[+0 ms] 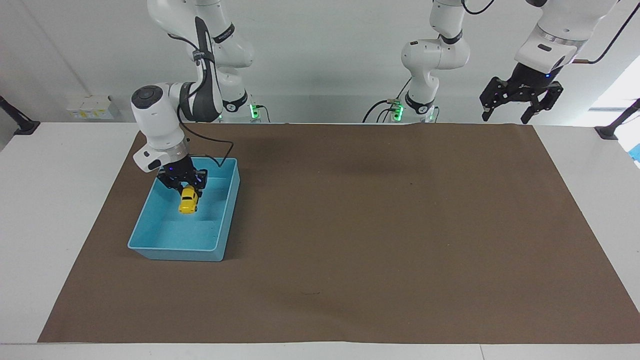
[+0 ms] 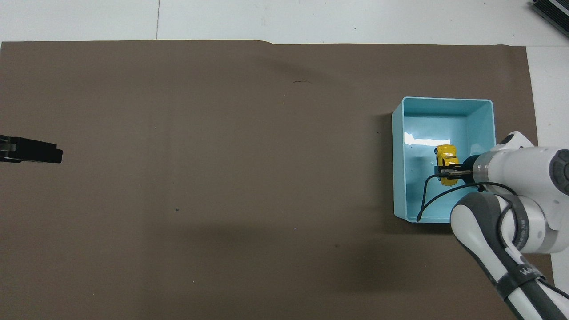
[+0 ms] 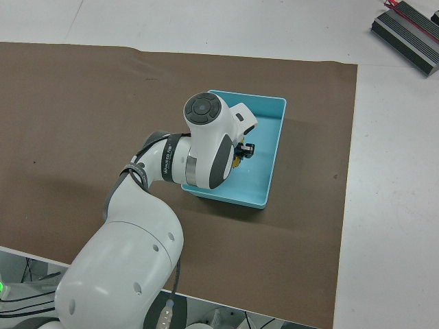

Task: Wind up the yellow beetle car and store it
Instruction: 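Lower the car into the blue box and open the right gripper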

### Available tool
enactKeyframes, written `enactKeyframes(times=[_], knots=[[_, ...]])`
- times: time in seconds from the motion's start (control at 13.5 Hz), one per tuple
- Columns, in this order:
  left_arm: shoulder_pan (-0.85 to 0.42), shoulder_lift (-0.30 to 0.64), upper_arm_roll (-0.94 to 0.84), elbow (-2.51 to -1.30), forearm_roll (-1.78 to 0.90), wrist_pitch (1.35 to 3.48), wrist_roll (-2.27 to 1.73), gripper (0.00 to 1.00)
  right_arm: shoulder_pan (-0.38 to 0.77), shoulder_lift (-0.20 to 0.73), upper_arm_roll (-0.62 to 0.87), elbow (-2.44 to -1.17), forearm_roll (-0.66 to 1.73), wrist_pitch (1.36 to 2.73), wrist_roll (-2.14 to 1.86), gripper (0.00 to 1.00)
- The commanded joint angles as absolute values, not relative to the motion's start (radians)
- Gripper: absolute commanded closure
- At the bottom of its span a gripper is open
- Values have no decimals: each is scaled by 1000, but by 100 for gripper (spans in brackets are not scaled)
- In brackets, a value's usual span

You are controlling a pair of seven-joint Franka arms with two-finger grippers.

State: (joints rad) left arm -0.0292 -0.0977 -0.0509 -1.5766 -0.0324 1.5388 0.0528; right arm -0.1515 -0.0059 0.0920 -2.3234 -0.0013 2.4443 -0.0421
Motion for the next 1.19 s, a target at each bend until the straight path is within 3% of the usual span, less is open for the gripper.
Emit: enactKeyframes(times=[0.0, 0.22, 0.82, 0.96, 1.04, 1.11], knots=[[-11, -112, -60, -1583, -43, 1528, 48, 0, -164, -26, 97, -2382, 37, 2500, -97, 100], [-11, -112, -60, -1583, -43, 1528, 48, 0, -170, -3, 97, -2419, 38, 2559, -121, 100], [-11, -112, -60, -1583, -43, 1528, 48, 0, -166, 35, 97, -2425, 43, 2563, -121, 100], [-11, -112, -60, -1583, -43, 1528, 48, 0, -160, 48, 97, -2424, 43, 2560, -117, 83], [-12, -112, -60, -1583, -43, 1528, 48, 0, -158, 51, 97, -2418, 43, 2556, -107, 56], [-11, -112, -60, -1583, -43, 1528, 48, 0, -158, 52, 97, -2415, 43, 2554, -113, 1]])
